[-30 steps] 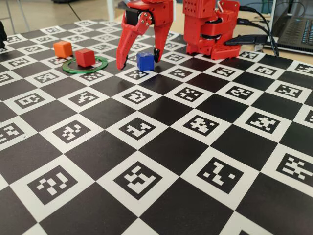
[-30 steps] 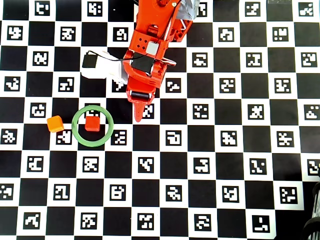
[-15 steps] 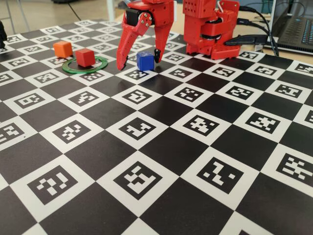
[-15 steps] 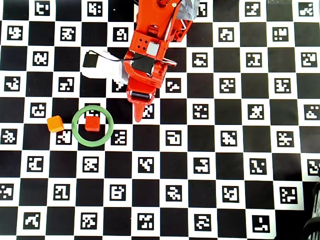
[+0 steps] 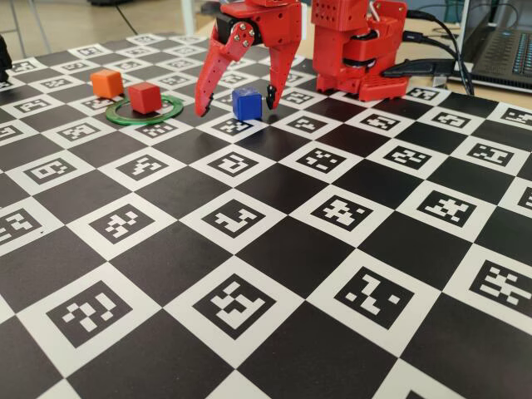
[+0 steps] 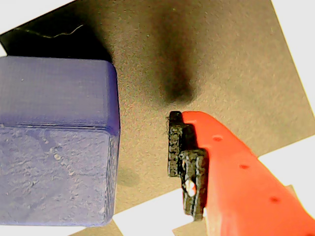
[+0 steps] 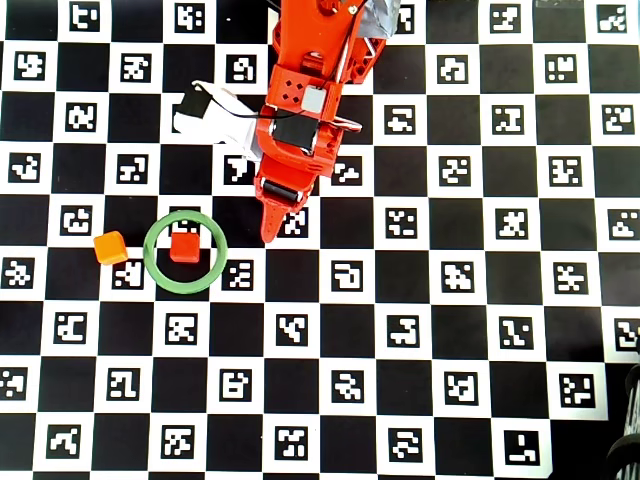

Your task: Grab the red cube then put it in the green circle then put the blue cube on top and finally the orange cube on top

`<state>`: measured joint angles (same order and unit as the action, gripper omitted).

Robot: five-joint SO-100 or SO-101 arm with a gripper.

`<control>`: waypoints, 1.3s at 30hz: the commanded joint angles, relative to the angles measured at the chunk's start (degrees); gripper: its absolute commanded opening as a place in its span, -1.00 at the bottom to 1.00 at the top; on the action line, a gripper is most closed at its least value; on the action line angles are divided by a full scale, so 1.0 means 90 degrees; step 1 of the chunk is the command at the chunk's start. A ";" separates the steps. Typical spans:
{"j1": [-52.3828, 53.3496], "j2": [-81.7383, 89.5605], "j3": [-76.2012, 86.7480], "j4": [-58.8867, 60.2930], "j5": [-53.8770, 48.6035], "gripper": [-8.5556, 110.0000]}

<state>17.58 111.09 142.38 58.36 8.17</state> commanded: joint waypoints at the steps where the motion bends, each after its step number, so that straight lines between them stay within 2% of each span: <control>1: -0.0010 0.0049 -0.0127 -0.0098 0.0195 -0.01; 5: 0.0010 0.0049 -0.0137 -0.0146 0.0488 -0.01; 24: 0.0107 0.0049 -0.0146 -0.0234 0.0508 -0.03; 34: 0.0195 0.0068 -0.0156 -0.0254 0.0420 -0.21; 39: 0.0215 0.0068 -0.0186 -0.0254 0.0557 -0.49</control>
<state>19.16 111.09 142.38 56.69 12.30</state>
